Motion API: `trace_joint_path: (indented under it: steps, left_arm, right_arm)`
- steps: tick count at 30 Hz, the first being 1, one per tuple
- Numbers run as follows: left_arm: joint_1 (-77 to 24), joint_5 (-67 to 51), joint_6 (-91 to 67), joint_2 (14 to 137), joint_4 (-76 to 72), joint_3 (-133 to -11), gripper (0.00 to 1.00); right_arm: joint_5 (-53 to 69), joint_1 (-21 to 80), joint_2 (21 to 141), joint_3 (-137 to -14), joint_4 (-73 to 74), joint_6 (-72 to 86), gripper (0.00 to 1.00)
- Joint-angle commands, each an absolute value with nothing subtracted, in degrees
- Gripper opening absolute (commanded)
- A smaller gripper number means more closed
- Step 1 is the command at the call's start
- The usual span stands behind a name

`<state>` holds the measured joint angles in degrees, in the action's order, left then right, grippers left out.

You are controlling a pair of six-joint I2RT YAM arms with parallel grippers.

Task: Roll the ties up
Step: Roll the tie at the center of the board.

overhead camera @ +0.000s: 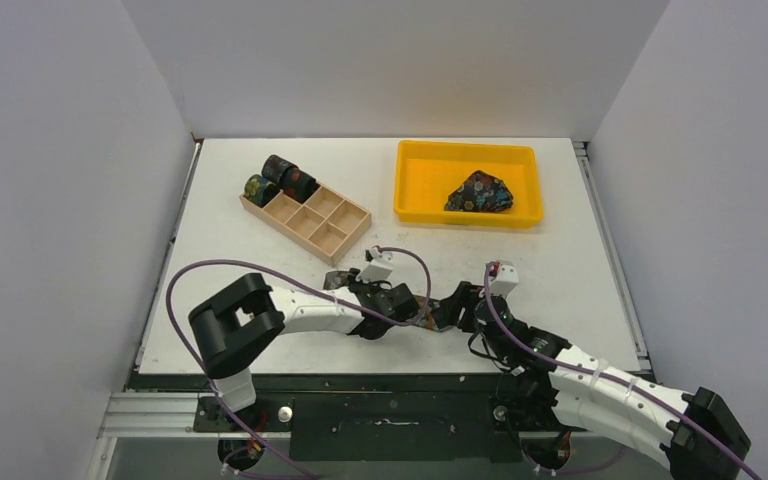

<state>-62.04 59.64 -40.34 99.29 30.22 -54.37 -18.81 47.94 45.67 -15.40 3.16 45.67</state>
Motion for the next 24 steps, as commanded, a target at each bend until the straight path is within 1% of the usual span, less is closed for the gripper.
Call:
trace_joint_path:
  steps: [1,2,3,4,5,6,8,15,18,22,24]
  left_arm:
    - [-64.4,60.7,-43.3,102.9,33.7,-58.2,0.03]
    - [-64.8,60.2,-43.5,103.3,33.6,-58.5,0.08]
    - [-65.1,59.5,-43.7,103.5,33.5,-58.6,0.15]
    - [-65.3,58.4,-43.7,103.5,33.1,-58.6,0.26]
    - [-65.4,57.5,-43.7,103.3,32.6,-58.5,0.33]
    - [-65.5,56.8,-43.7,103.1,32.3,-58.4,0.40]
    - [-65.5,55.1,-43.7,102.4,31.6,-58.1,0.48]
    - [-65.4,50.9,-44.5,97.1,31.4,-57.7,0.76]
    - [-65.2,49.7,-44.2,94.4,31.8,-57.6,0.82]
    - [-64.6,47.2,-43.4,91.0,32.0,-57.6,0.94]
    - [-64.0,45.6,-43.4,88.5,32.2,-57.4,0.97]
  right_arm:
    - [-20.3,47.2,43.9,-15.0,3.1,45.8,0.61]
    - [-20.2,47.2,43.9,-15.0,3.2,45.8,0.61]
    - [-20.2,47.2,43.9,-15.0,3.3,46.0,0.61]
    - [-20.1,47.1,43.8,-14.9,3.3,46.0,0.61]
    - [-20.1,47.1,43.6,-14.9,3.3,46.0,0.61]
    - [-20.1,47.1,43.5,-14.8,3.3,46.0,0.61]
    - [-20.0,47.1,43.3,-14.8,3.3,46.0,0.61]
    - [-20.0,46.5,42.3,-15.3,4.2,45.9,0.61]
    - [-19.5,45.8,41.7,-15.8,4.7,45.5,0.62]
    - [-17.8,44.6,41.5,-17.4,5.5,44.7,0.63]
    - [-15.6,43.6,41.6,-18.6,5.7,43.7,0.64]
